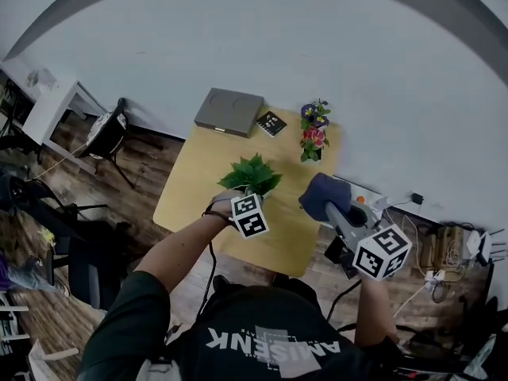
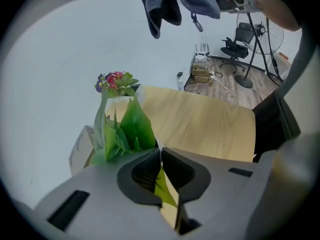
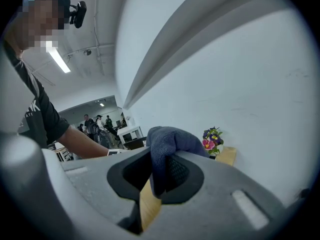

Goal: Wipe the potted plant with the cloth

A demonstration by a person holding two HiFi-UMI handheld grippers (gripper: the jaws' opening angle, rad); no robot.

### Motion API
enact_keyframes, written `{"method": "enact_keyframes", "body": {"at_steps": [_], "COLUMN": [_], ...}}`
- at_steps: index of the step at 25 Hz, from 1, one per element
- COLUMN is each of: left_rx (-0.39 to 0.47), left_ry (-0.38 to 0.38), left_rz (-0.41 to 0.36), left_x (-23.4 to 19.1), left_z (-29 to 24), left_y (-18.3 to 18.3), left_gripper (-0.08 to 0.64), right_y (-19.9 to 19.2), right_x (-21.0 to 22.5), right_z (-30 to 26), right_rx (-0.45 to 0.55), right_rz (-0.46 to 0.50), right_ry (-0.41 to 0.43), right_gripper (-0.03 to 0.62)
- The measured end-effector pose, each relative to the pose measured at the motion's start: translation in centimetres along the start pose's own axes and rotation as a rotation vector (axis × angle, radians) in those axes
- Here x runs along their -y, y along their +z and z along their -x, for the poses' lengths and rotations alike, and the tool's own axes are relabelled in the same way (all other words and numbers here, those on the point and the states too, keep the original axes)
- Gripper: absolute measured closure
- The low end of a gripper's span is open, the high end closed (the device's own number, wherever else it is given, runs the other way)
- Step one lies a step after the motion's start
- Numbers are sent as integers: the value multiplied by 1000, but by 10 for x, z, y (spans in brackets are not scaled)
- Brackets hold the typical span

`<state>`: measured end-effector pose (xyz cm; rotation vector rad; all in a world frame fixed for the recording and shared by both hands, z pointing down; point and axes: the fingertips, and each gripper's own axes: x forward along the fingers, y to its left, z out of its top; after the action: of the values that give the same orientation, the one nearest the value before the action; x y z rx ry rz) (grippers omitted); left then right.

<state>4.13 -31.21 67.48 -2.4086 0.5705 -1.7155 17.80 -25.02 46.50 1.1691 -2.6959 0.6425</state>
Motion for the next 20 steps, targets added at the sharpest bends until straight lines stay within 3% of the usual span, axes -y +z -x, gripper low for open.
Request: {"method": "enact_keyframes", "body": {"at_steps": [10,13,20], "left_rx": [-28,-10,39], "left_ry": [48,46,68], "left_rz": [-54,-49,-55], "left_x": [1,6,12], "left_z": [-12,-11,7], "left_y": [5,9,14], "left_gripper": [534,491,463], "right_y": [-10,-14,-7], "right_x": [20,19,5], "right_z": [-5,-5,-10], "right_rx": [-21,-31,-25], "right_rz": [-23,-22,11], "right_ry": [51,71,129], "right_gripper": [555,555,555]}}
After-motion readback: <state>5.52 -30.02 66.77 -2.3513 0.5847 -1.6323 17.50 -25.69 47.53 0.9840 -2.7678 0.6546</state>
